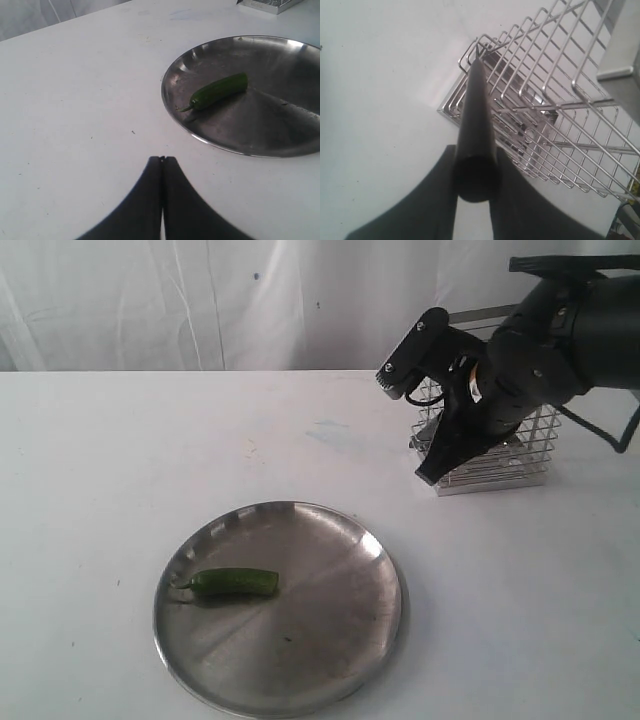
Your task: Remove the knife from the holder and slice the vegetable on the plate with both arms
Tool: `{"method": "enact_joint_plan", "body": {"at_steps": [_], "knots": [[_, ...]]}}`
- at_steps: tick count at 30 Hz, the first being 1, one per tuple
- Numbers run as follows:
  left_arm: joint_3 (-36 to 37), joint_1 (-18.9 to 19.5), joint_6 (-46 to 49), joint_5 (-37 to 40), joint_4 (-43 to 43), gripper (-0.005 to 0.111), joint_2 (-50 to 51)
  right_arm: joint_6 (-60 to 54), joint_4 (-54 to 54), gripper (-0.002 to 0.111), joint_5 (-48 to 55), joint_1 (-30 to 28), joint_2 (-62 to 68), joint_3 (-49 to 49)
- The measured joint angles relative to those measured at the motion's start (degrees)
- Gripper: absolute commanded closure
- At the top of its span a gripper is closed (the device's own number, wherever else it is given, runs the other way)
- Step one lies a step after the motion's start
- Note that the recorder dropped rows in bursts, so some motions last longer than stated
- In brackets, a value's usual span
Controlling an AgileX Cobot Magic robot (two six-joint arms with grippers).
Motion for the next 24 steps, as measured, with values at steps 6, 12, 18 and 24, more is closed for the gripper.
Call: {"method": "enact_joint_plan", "body": {"at_steps": [6,12,18,24], "knots": [[0.0,0.0,0.0,0.0,0.0,0.107,0.0,2.5,-0.2,0.108,-0.8,0.0,1.3,-0.5],[0.0,0.0,0.0,0.0,0.0,0.107,0.0,5.6,-0.3,0.090,-1.9,0.0,2.4,-0.6],[0.0,0.0,0.0,0.0,0.0,0.107,0.0,7.0,1.7,0.058,1.7,0.0,3.6,-2.4],[0.0,0.0,0.0,0.0,0.0,0.107,0.0,7.2,1.8,0.058,3.3,0.0,2.3,-4.4]]}}
